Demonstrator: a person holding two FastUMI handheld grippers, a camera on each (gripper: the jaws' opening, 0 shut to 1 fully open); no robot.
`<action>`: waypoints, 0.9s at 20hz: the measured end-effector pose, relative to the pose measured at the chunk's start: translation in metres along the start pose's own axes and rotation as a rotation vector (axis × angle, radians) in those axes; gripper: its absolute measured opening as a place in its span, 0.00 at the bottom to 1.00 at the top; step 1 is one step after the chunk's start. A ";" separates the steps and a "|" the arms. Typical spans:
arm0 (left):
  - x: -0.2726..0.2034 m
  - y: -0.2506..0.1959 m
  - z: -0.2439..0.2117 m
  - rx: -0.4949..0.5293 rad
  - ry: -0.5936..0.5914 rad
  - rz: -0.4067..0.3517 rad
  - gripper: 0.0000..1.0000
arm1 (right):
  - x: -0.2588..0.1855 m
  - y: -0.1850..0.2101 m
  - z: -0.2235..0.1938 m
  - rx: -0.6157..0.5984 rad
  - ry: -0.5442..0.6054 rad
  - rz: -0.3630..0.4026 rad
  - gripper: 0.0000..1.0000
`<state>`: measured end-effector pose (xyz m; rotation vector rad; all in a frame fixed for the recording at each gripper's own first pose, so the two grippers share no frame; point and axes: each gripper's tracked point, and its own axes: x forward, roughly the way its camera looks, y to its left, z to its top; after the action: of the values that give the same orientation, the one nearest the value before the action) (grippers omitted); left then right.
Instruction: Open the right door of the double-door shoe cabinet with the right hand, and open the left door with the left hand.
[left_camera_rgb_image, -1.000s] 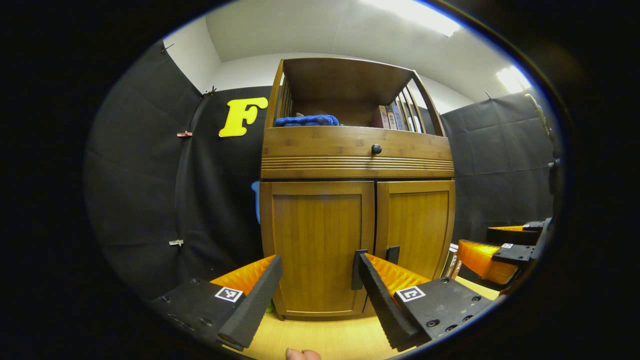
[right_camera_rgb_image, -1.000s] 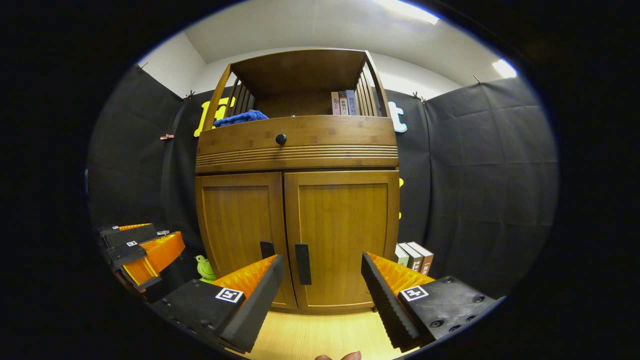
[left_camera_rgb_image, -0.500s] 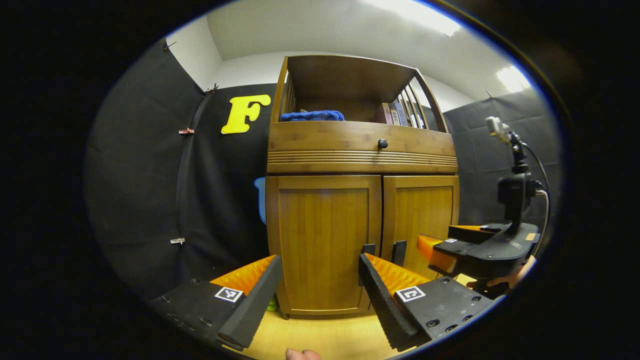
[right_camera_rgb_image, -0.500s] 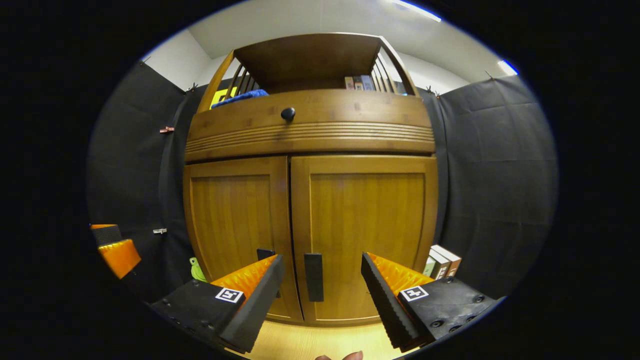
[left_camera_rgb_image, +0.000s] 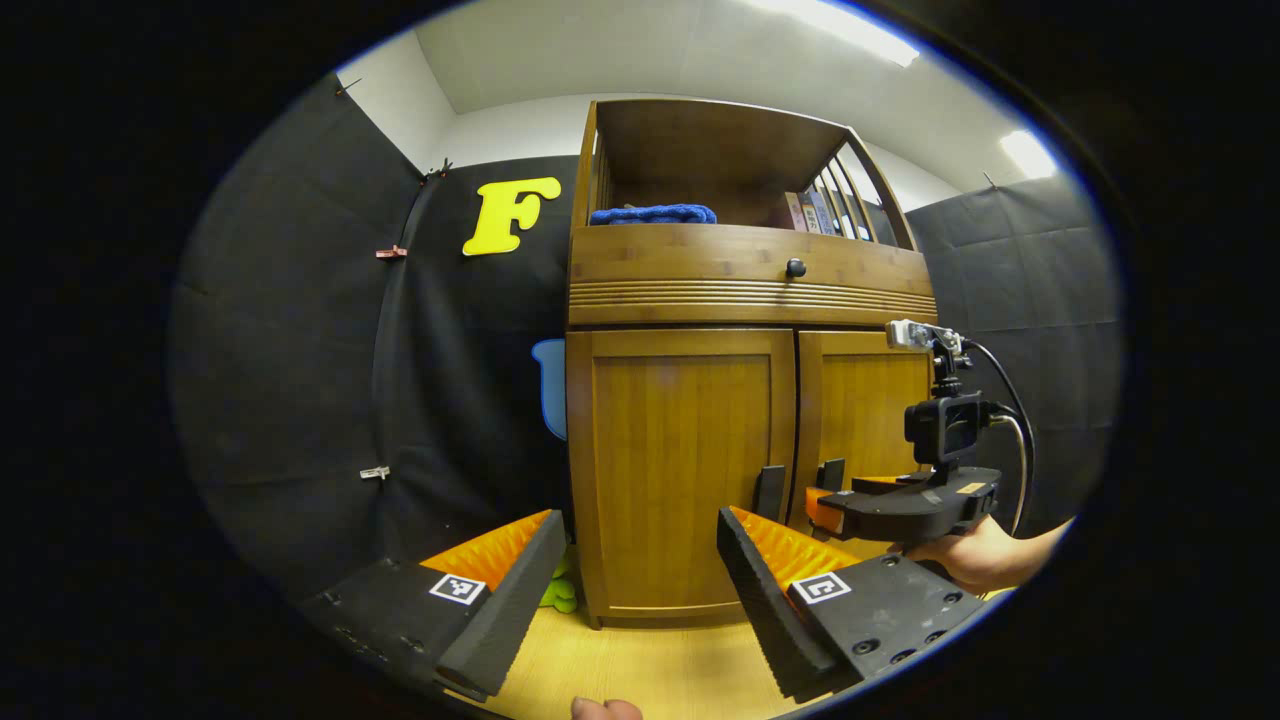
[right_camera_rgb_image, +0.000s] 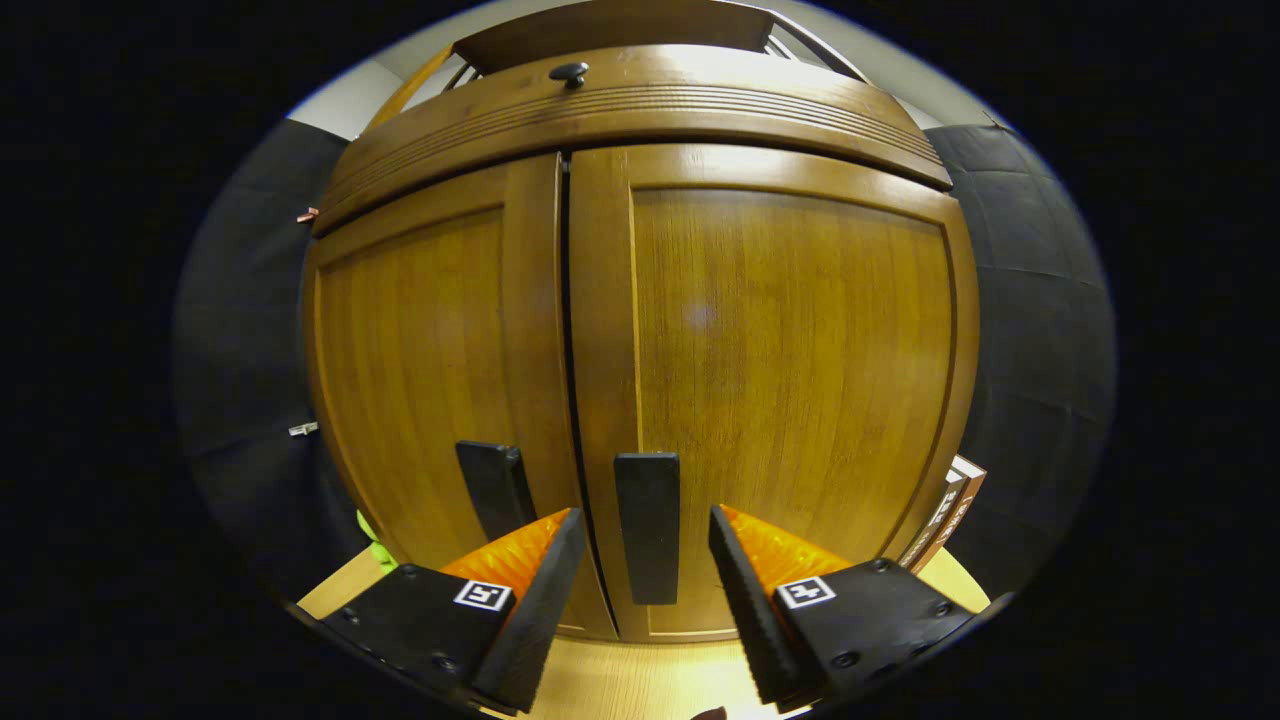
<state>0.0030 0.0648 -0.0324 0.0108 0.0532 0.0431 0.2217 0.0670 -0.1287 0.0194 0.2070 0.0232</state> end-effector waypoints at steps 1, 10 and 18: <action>0.000 0.003 -0.002 0.001 0.004 0.006 0.95 | 0.006 -0.002 -0.001 0.017 0.004 -0.020 0.71; -0.007 0.011 -0.006 -0.006 0.039 0.040 0.95 | 0.009 0.003 0.003 0.012 0.000 0.020 0.32; -0.015 -0.019 -0.001 -0.002 0.020 0.011 0.94 | -0.004 0.002 0.016 0.053 0.007 0.112 0.32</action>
<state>-0.0107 0.0450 -0.0324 0.0086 0.0736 0.0546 0.2215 0.0690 -0.1118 0.0832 0.2138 0.1296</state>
